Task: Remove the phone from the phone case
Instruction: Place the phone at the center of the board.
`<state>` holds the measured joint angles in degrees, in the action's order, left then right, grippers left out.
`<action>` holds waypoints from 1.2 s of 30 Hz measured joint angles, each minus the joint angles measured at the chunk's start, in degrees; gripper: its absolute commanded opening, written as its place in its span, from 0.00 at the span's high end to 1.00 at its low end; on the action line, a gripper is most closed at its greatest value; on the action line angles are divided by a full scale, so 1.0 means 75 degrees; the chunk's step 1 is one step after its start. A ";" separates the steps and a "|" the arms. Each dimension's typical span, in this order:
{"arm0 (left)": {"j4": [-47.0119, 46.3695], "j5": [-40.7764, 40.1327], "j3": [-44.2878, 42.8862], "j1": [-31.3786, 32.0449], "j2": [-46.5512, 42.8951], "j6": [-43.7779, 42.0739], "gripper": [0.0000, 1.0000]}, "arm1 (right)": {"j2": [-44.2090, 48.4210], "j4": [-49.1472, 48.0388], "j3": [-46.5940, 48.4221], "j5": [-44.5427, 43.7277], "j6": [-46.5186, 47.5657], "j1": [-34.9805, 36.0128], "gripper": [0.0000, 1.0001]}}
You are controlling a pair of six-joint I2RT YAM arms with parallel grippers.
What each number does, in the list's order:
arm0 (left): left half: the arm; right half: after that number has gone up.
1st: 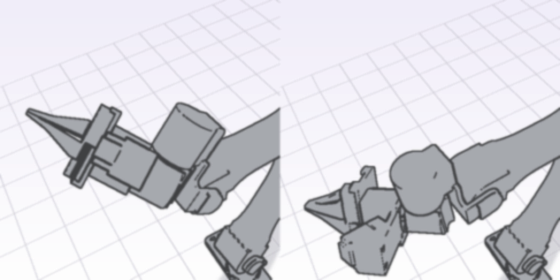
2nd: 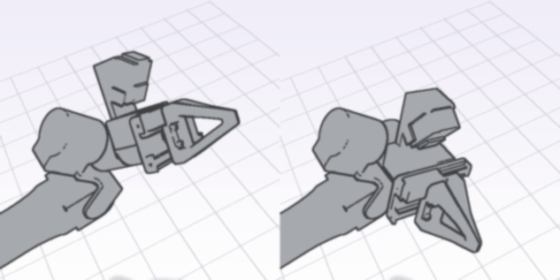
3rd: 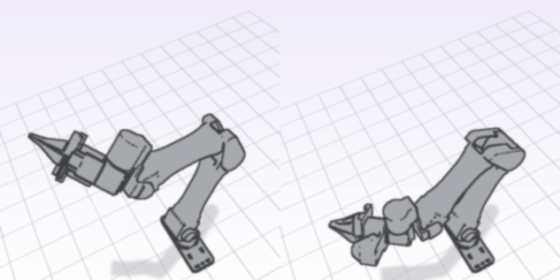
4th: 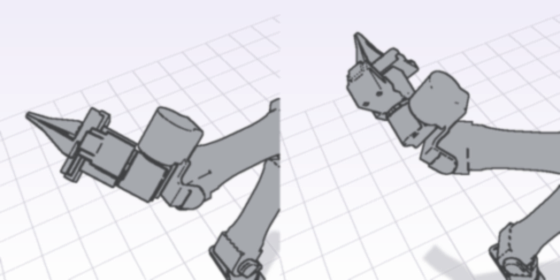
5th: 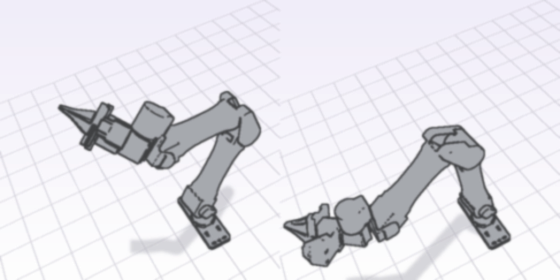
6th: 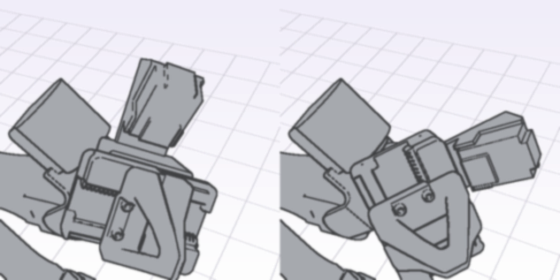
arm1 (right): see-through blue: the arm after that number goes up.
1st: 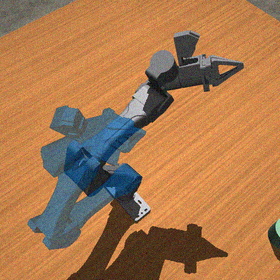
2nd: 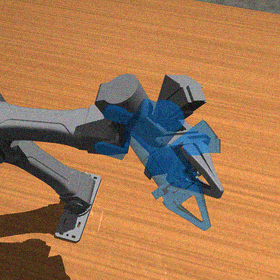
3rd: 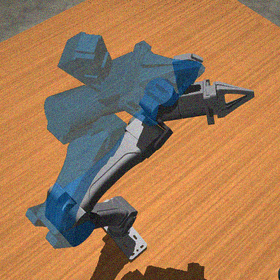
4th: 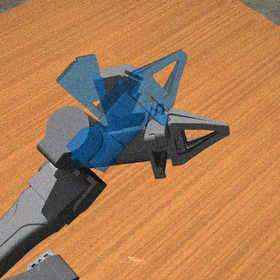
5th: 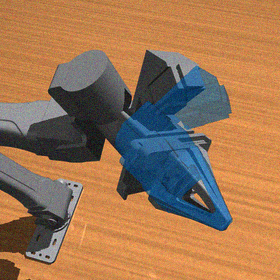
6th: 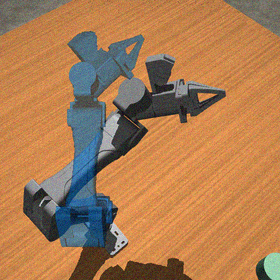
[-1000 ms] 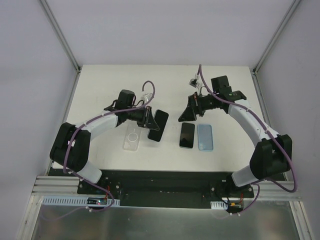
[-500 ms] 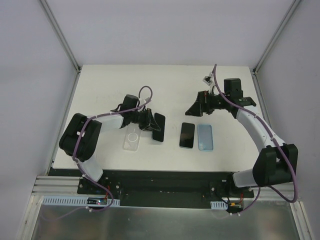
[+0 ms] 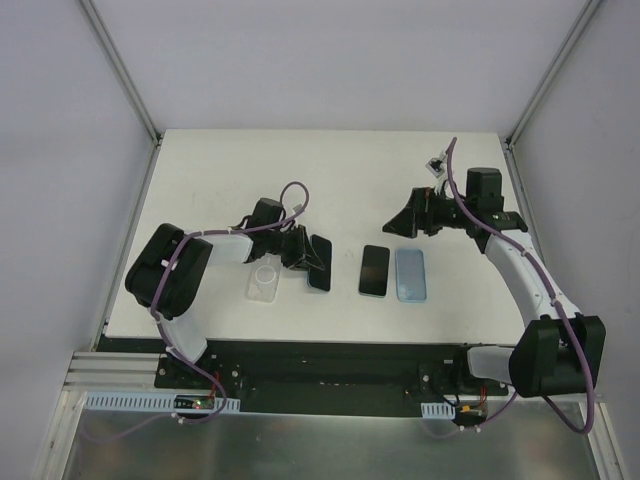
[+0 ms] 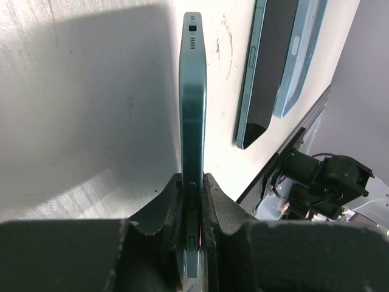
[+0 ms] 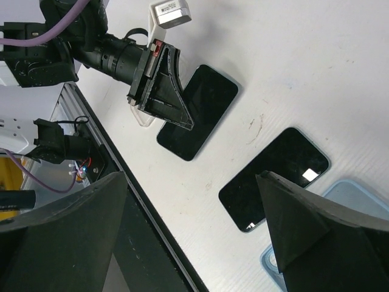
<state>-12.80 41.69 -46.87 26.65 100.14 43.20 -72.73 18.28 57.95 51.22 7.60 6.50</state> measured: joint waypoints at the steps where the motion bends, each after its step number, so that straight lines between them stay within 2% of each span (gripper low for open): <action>1: -0.0035 -0.0032 0.0000 0.0000 0.0003 0.0020 1.00 | 0.0000 -0.0009 -0.0055 -0.0003 -0.0047 -0.0009 0.01; 11: -0.0219 -0.0026 0.0000 0.0017 0.0254 0.0210 1.00 | -0.0058 -0.0026 -0.0102 -0.0303 -0.0679 -0.0160 0.01; 15: -0.0323 -0.0015 0.0000 0.0052 0.0338 0.0283 0.95 | -0.0058 -0.0090 -0.0189 -0.0323 -0.0705 -0.0245 0.01; 20: -0.0472 0.0047 0.0000 0.0052 0.0446 0.0332 0.83 | -0.0079 -0.0140 -0.0376 -0.0306 -0.0705 -0.0332 0.01; 24: -0.0568 0.0009 0.0000 0.0055 0.0574 0.0318 0.68 | -0.0114 -0.0219 -0.0562 -0.0274 -0.0705 -0.0399 0.01; 36: -0.0460 0.0015 -0.0117 0.0052 0.0734 0.0289 0.41 | -0.0114 -0.0356 -0.0694 -0.0111 -0.0705 -0.0519 0.01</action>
<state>-16.25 41.80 -47.75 27.05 105.65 45.36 -73.58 15.62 52.75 50.39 2.31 2.61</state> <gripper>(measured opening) 0.527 0.990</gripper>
